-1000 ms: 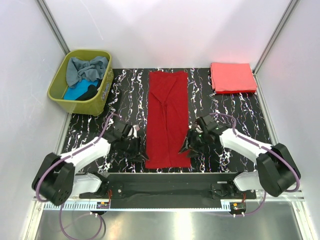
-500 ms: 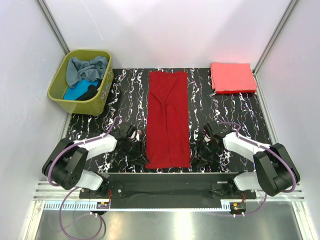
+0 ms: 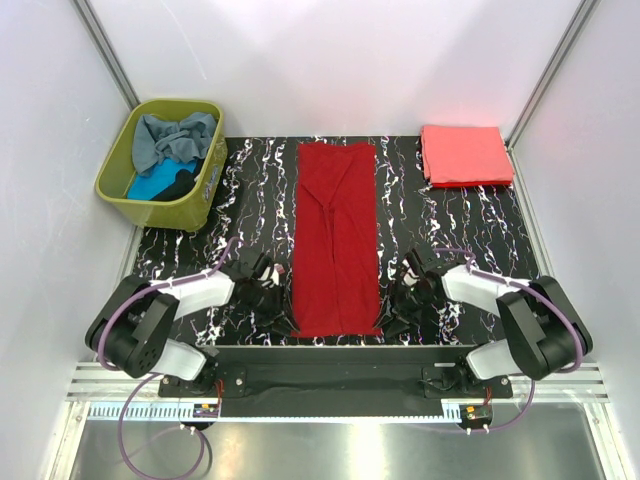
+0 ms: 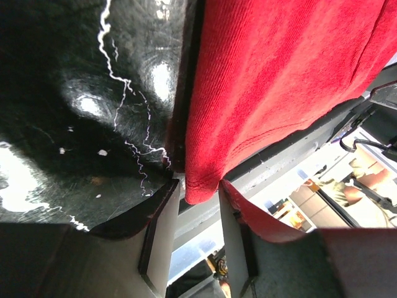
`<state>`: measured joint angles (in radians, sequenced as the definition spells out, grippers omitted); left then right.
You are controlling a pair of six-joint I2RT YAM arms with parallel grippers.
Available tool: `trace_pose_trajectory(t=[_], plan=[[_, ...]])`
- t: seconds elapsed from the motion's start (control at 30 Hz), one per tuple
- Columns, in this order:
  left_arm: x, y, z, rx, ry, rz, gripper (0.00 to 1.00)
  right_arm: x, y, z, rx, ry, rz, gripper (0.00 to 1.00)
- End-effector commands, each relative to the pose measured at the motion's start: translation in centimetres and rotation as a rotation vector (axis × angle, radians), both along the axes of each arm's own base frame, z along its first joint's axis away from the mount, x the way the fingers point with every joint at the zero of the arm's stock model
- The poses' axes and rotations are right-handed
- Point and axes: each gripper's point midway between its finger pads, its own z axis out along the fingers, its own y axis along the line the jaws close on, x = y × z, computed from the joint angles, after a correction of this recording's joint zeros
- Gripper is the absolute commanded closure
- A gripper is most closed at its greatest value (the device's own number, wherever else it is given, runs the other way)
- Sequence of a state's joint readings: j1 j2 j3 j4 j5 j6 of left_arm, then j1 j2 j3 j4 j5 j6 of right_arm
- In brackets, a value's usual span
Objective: Fold and stack the t-shirts
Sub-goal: Fold the tshirt
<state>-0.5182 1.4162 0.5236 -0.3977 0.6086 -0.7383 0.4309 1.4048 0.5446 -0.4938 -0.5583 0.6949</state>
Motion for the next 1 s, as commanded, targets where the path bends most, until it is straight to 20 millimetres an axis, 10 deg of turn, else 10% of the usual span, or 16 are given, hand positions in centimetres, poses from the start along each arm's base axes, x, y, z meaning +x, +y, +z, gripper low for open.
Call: trace_pose_trajectory(t=[0.0, 0.4, 0.57, 0.97], plan=[[-1.1, 1.8, -2.3, 0.113, 0.018, -0.011, 0.62, 0.7, 0.3, -1.1, 0.013, -0.029, 0.007, 0.48], [-0.3, 2.2, -2.8, 0.153, -0.013, -0.008, 0.88, 0.4, -0.3, -2.4, -0.021, -0.02, 0.0, 0.58], [0.4, 1.9, -2.1, 0.136, -0.048, -0.004, 1.0, 0.3, -0.1, -2.8, -0.012, 0.0, -0.017, 1.0], [-0.8, 1.0, 0.8, 0.026, -0.076, 0.057, 1.0, -2.4, 0.0, 1.3, 0.083, 0.03, -0.179, 1.0]])
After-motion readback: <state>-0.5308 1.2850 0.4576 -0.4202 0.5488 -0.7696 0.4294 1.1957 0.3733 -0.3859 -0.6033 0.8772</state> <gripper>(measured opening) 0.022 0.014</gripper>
